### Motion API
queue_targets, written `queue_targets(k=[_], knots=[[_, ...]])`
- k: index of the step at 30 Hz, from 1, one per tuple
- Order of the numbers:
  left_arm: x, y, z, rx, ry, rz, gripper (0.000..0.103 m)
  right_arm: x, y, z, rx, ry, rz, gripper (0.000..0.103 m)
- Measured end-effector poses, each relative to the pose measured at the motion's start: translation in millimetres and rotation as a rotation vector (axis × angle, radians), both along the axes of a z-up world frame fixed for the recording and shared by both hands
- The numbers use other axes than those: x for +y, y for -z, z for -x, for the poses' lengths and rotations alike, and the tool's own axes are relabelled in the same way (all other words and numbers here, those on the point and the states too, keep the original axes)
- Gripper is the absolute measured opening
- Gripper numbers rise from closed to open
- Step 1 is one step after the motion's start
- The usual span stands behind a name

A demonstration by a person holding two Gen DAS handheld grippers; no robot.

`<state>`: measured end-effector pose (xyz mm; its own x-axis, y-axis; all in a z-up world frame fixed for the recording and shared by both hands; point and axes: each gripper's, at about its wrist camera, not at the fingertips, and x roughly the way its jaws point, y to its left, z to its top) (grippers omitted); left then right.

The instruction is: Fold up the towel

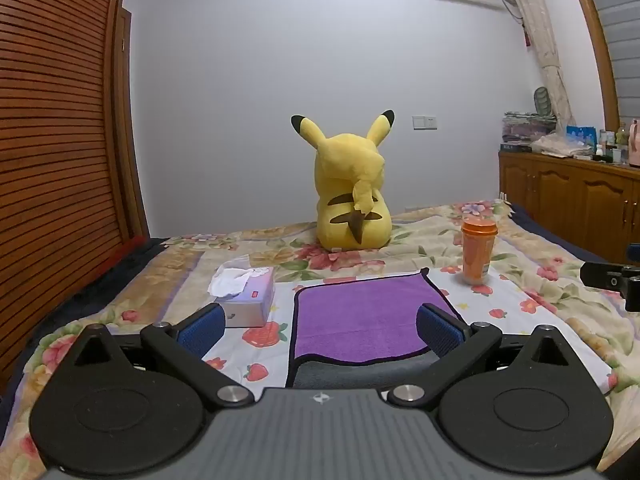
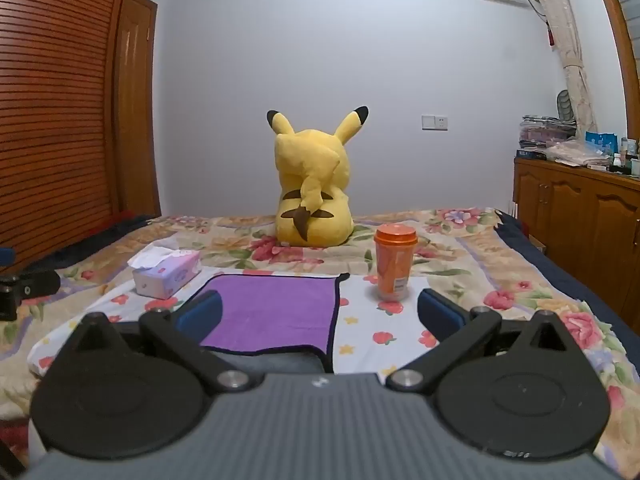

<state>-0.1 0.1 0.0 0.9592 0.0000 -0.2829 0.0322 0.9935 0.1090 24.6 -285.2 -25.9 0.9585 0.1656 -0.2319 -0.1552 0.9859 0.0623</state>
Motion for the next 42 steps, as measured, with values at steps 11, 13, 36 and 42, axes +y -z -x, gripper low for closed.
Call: queue_targets(k=[11,13,36,42], knots=[[0.1,0.0,0.0,0.000,0.001,-0.001,0.103,-1.4,-0.7,-0.4,0.002,0.000,-0.005,0.103],[0.3,-0.1,-0.1,0.000,0.002,-0.001,0.103,-1.5,-0.7,-0.4,0.002,0.000,-0.006,0.103],[0.6,0.2,-1.4,-0.002,0.004,-0.007,0.103,-3.3,-0.3,-0.5,0.001,0.000,-0.008,0.103],[0.4,0.2,-1.3,-0.003,0.004,-0.008,0.103,-3.3,-0.3,-0.5,0.001,0.000,-0.008,0.103]])
